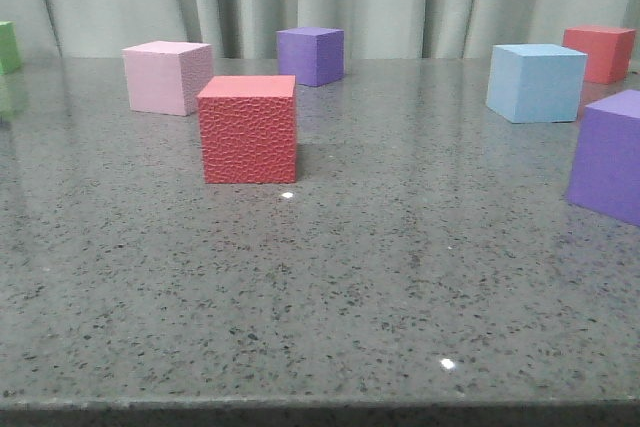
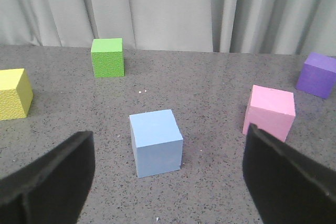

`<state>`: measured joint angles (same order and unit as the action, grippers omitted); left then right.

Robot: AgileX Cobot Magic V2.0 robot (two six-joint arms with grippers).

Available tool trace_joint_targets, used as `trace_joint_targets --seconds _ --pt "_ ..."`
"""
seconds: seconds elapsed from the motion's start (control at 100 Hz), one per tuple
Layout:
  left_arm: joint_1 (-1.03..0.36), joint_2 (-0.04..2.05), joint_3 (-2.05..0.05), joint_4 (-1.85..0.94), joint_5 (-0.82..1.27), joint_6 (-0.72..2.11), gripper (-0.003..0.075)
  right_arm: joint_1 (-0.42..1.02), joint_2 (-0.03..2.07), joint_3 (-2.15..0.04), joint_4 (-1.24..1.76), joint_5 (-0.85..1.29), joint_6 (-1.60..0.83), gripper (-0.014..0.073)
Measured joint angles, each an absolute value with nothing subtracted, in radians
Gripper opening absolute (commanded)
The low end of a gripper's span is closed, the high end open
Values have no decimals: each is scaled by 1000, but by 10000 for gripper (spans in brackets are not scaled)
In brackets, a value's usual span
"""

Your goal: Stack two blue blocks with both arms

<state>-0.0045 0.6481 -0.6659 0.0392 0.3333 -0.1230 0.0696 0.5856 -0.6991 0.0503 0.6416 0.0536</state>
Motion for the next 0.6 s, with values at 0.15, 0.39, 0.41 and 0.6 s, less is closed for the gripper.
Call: trace_joint_targets --seconds 0.15,0.39,0.41,0.6 --pt "-4 649 -667 39 333 -123 568 70 586 -699 50 631 54 609" --pt "-4 670 -667 39 326 -123 568 70 588 -703 57 603 54 609" --pt "-4 672 -667 39 324 -123 568 70 591 -706 57 604 54 609" --pt "-4 699 -667 39 322 -123 568 70 689 -817 63 650 54 609"
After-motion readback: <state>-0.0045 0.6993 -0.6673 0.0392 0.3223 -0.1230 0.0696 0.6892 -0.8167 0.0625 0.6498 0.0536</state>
